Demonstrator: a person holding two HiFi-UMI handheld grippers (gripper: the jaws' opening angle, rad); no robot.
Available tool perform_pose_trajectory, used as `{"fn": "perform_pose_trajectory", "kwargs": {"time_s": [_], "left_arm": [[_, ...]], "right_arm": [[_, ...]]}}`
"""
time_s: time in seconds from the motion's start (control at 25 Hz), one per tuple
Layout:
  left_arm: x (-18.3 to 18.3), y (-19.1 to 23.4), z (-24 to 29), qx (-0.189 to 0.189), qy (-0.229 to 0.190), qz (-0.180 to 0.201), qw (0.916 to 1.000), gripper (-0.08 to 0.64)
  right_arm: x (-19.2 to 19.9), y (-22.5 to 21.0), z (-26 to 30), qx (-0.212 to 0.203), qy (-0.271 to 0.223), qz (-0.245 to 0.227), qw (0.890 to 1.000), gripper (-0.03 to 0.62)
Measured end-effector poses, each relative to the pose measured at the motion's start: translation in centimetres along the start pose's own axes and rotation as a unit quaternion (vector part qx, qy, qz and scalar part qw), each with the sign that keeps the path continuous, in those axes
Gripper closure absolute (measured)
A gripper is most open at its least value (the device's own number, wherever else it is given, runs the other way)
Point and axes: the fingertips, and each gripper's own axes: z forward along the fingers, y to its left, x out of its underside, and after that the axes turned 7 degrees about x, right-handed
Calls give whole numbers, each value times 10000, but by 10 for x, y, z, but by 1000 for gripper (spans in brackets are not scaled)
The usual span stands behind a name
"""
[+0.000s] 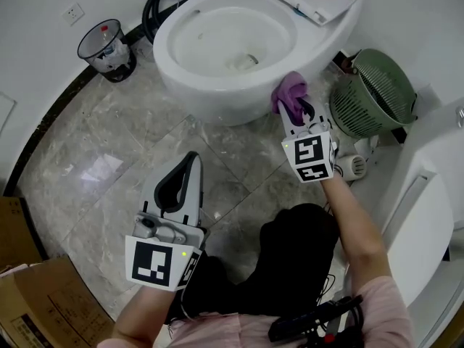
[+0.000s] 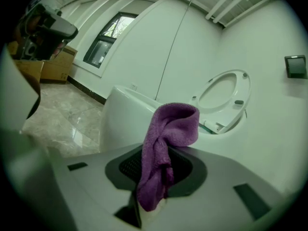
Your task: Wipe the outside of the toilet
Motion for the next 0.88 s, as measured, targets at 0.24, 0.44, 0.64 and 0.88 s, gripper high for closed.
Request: {"fn": "perform_pose_trajectory", "kwargs": {"time_s": [0.24, 0.44, 0.64, 0.88], "left_arm": [[2, 7, -10, -76, -62, -56, 9999, 552], [1, 12, -17, -121, -114, -100, 9998, 552], [0, 17, -22, -159, -190, -156, 9996, 552], [3, 23, -33, -195, -232, -223, 9993, 552]], "right_arm": [[-14, 19, -6, -180, -80, -186, 9996, 488], [-26, 37, -9, -326, -125, -326, 9989, 488], [-37, 51, -12, -455, -152, -378, 9981, 488], [-51, 70, -12, -605, -202, -392, 9972, 487]]}}
